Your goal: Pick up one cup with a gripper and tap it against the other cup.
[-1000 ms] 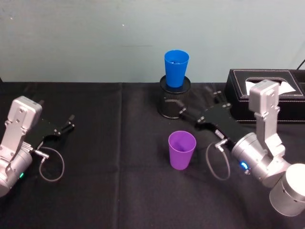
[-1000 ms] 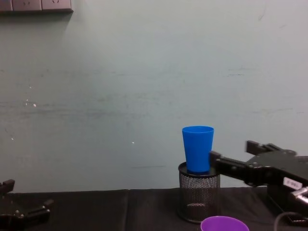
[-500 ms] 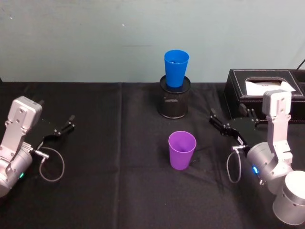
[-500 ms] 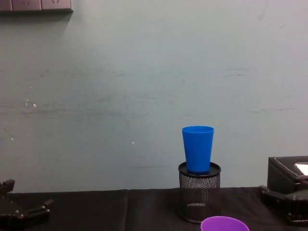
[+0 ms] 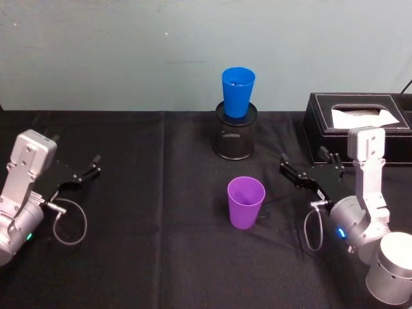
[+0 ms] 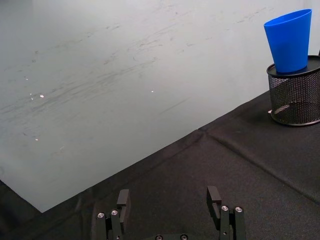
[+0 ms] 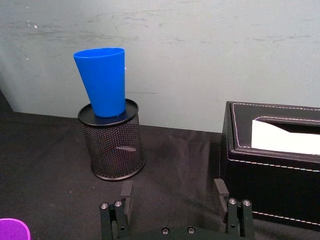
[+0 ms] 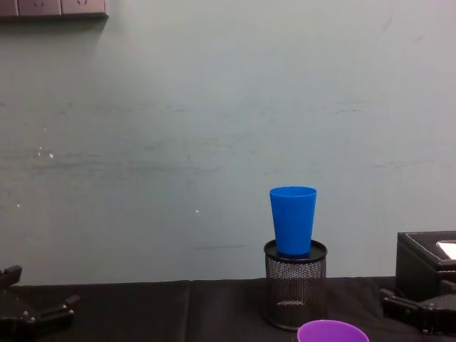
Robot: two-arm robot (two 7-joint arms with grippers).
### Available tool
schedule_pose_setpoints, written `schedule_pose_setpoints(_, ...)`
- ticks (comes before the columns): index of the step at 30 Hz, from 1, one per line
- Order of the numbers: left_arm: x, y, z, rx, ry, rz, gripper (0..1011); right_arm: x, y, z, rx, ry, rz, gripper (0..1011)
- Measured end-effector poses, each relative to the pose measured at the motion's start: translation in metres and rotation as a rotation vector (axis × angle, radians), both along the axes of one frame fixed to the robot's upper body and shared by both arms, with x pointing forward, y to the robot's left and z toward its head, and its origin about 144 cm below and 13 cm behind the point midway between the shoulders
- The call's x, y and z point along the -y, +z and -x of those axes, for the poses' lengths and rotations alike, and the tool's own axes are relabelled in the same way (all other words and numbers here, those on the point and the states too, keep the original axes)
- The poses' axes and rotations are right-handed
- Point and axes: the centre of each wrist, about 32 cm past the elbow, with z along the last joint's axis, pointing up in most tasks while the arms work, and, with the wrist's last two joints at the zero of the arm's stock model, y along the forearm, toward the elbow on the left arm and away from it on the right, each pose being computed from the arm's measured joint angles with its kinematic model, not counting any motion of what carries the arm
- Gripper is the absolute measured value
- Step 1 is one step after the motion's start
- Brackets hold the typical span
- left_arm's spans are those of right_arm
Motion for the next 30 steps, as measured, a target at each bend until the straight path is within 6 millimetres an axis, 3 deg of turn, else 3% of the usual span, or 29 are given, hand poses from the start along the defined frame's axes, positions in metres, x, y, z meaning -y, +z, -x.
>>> schedule_pose_setpoints(30,0.0,0.0,0.0,0.0,0.0,0.0,1000,-0.0004,0.0013,0.0004,0.007,0.001,-0.002,1003)
